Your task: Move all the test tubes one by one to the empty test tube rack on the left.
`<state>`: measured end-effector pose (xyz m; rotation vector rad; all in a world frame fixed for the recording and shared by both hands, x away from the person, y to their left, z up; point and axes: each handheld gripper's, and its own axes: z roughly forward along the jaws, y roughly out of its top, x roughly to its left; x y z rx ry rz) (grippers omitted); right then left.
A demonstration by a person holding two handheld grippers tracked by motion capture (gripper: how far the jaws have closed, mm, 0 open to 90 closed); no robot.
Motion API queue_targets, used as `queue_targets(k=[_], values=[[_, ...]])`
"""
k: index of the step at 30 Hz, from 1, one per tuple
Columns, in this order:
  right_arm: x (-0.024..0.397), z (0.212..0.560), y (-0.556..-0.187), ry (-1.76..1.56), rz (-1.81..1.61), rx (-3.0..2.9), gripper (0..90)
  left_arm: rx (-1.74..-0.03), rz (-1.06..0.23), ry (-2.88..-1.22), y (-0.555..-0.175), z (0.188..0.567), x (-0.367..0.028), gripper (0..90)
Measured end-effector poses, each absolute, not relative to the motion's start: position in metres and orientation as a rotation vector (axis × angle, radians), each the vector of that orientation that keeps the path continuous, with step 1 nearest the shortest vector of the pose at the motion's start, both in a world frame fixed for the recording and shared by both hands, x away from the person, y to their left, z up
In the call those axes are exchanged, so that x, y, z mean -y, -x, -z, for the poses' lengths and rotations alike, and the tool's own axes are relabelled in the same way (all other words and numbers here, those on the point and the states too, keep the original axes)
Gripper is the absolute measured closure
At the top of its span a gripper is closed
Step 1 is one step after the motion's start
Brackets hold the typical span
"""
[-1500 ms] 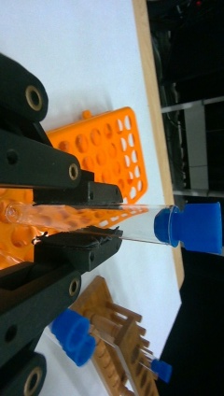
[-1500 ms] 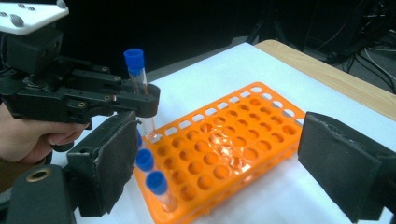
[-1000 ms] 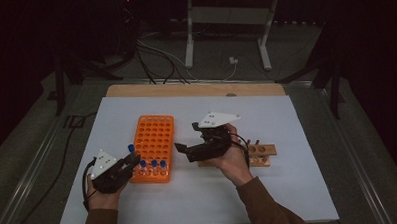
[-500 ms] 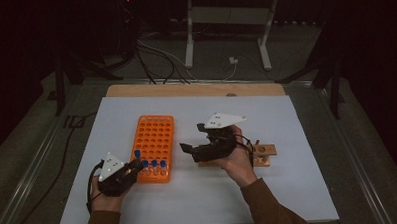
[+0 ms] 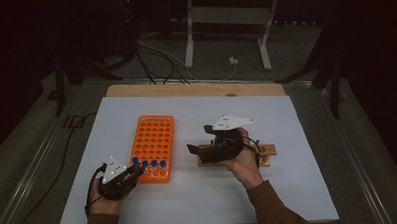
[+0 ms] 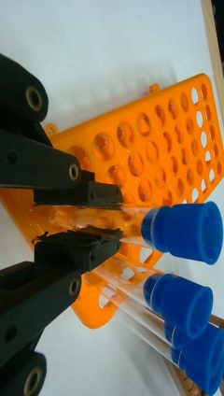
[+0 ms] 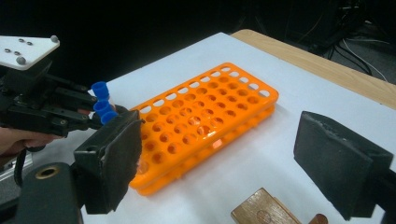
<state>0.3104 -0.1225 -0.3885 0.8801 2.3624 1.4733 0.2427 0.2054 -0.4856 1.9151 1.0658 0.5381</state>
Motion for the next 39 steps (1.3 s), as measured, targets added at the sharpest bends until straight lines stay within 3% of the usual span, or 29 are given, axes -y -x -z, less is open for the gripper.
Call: queue_targets(k=[16, 20, 33, 39], values=[[0.126, 0.389, -0.311, -0.887, -1.472, -2.356, 15.5, -1.085, -0.526, -1.953, -0.245, 0.489, -0.202, 76.0], [0.129, 0.388, -0.312, -0.893, -1.477, -2.349, 15.5, -1.091, -0.526, -1.935, -0.244, 0.486, -0.206, 65.9], [0.132, 0.388, -0.314, -0.906, -1.472, -2.338, 15.5, -1.052, -0.512, -1.837, -0.237, 0.476, -0.215, 46.5], [0.136, 0.388, -0.315, -0.918, -1.461, -2.332, 15.3, -1.058, -0.523, -1.777, -0.236, 0.471, -0.218, 28.4]])
